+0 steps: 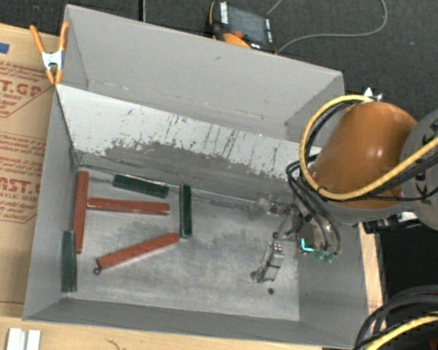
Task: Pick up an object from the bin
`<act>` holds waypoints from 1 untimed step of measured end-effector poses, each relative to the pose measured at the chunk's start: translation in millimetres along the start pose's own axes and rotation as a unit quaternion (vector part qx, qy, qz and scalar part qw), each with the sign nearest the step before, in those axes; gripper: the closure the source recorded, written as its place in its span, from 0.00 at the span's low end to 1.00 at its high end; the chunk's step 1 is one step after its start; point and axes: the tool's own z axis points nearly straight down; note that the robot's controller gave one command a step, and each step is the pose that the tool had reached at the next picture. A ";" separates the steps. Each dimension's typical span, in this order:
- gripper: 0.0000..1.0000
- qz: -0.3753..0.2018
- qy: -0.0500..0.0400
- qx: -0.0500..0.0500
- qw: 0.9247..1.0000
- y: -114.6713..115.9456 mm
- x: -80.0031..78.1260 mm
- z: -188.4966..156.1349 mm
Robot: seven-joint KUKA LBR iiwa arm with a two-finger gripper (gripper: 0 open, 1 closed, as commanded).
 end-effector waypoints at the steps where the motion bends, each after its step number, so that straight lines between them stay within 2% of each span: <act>1: 0.00 -0.003 -0.002 -0.001 1.000 56.8 -41.8 105.4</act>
Offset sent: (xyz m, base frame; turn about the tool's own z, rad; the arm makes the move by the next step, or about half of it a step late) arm 0.0417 0.0529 -0.1006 -0.0003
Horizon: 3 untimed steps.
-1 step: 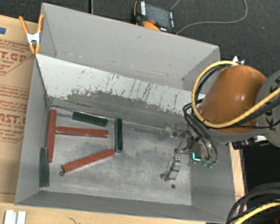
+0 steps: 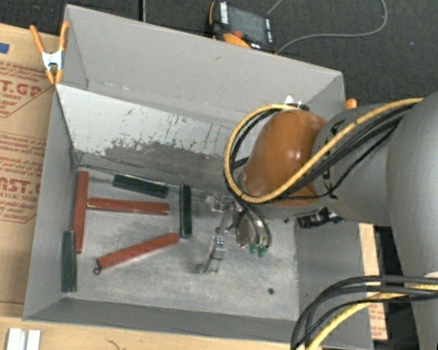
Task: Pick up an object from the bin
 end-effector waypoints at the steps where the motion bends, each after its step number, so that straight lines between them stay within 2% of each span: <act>1: 0.00 -0.080 -0.002 0.000 0.997 68.2 3.2 10.4; 2: 0.00 -0.111 -0.004 -0.001 0.994 147.4 -7.5 5.6; 3: 1.00 -0.109 -0.002 0.001 0.994 142.6 -7.4 5.8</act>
Offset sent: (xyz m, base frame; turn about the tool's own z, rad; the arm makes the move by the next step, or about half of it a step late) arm -0.0033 0.0657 -0.0096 -0.1574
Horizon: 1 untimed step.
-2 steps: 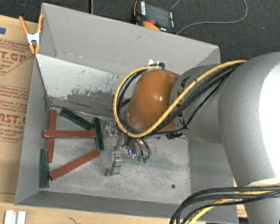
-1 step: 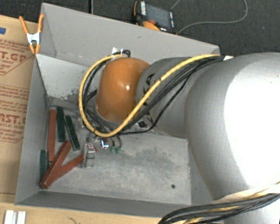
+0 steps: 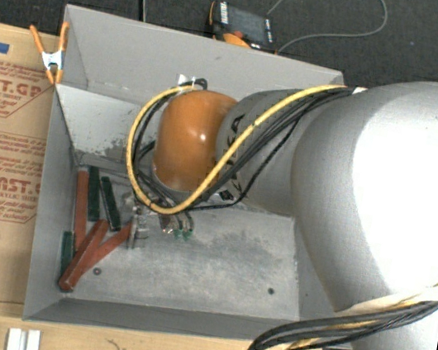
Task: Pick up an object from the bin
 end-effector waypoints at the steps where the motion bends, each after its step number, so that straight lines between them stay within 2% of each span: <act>1: 1.00 0.018 -0.006 -0.001 1.000 -6.9 12.3 -197.0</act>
Offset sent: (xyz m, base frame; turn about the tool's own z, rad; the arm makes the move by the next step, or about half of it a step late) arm -0.0120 -0.0114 0.1920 0.0375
